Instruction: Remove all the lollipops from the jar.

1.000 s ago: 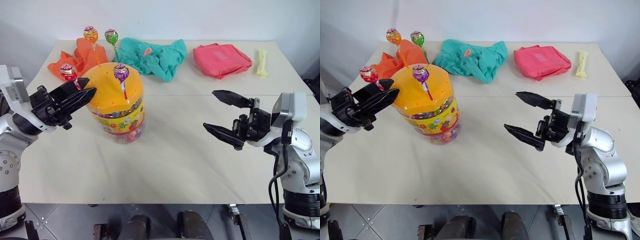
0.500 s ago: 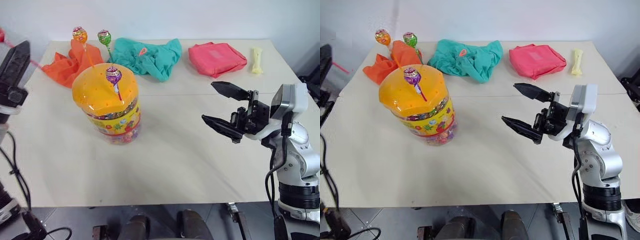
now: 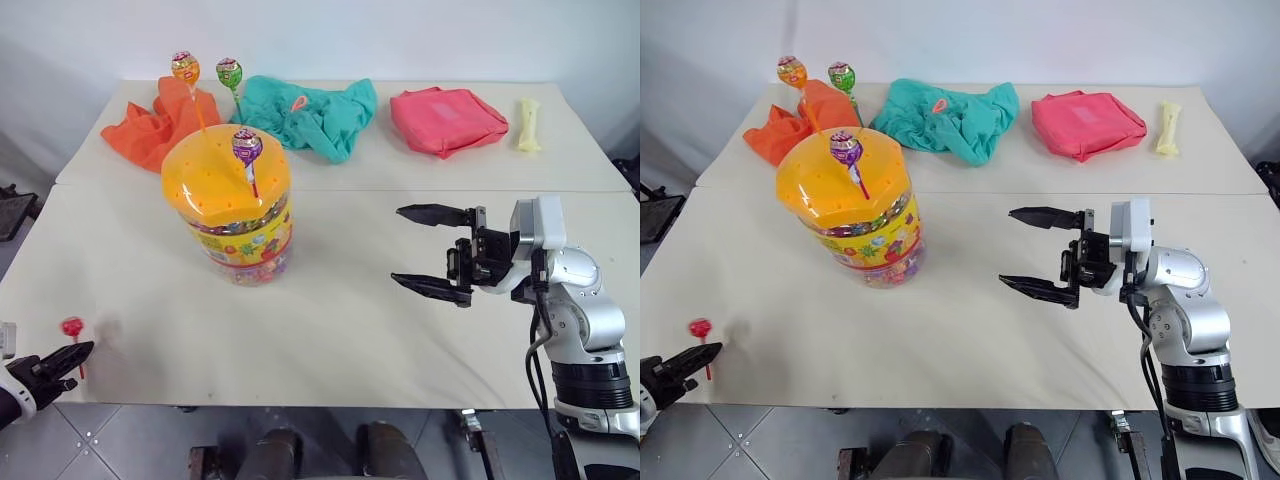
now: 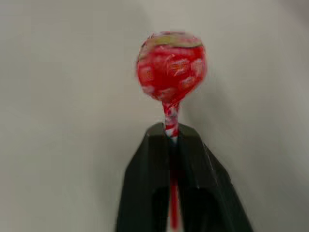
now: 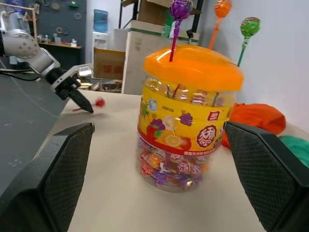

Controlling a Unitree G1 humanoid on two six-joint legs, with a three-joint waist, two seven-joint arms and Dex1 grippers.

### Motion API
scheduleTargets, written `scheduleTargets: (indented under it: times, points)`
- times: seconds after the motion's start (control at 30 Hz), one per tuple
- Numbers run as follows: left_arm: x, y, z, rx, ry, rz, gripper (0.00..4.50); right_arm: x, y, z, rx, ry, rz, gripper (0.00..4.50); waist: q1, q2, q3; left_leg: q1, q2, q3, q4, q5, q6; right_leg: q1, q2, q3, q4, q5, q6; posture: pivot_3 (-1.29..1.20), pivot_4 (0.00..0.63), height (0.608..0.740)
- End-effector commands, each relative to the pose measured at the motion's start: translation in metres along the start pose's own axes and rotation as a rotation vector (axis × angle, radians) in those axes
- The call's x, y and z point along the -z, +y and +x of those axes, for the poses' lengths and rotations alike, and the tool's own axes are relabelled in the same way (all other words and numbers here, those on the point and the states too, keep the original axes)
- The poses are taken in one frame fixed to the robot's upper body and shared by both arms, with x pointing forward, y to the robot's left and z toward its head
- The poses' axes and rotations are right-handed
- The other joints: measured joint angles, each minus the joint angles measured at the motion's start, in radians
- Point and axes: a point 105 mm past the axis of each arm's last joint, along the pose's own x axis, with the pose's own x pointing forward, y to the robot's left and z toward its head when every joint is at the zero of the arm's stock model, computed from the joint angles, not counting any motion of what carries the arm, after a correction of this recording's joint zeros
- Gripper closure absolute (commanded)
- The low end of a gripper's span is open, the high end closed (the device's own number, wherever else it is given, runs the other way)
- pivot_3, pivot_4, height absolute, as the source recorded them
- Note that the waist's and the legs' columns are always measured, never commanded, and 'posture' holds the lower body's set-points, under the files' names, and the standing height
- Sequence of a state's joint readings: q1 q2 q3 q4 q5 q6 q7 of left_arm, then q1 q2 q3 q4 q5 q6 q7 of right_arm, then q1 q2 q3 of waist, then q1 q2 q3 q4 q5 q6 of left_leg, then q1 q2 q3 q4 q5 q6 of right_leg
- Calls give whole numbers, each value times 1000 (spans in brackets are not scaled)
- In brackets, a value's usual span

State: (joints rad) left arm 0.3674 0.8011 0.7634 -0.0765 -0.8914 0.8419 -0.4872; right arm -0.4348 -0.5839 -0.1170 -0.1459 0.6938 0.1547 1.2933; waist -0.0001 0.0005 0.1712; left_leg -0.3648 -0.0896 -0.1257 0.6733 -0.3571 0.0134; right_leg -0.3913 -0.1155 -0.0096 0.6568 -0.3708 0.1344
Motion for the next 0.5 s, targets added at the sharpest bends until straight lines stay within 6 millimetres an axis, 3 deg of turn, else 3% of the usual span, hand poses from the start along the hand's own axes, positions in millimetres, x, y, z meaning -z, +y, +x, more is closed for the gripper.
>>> scheduleTargets:
  times: [0.03,0.13,0.17,0.37,0.5]
  points:
    - [-15,-5,-2,4,-42,87,2600,-14,0,-4,-4,-14,-39,0,0,0,0,0,0,0,0,0,0,0,0,0,0,0,0,0,150,740]
    - [-47,-4,-11,30,-181,185,1720,-19,-2,-6,10,-24,-34,0,-2,0,0,-1,0,0,0,0,0,-1,0,0,0,0,0,0,150,740]
    - [-59,-10,-16,74,-227,240,1720,-22,-3,-7,19,-29,-30,0,-2,0,0,-2,0,0,1,0,0,-1,0,-1,0,0,0,0,150,740]
    - [-121,-83,-38,485,-477,500,1720,-28,-8,-12,59,-33,-18,0,1,0,0,-3,1,0,2,0,0,-1,0,-3,-1,0,0,0,150,740]
    - [-154,-139,-23,690,-572,603,863,-34,-15,-10,102,-63,-19,0,2,0,0,-4,0,-2,5,0,0,-1,0,-3,0,0,0,0,150,740]
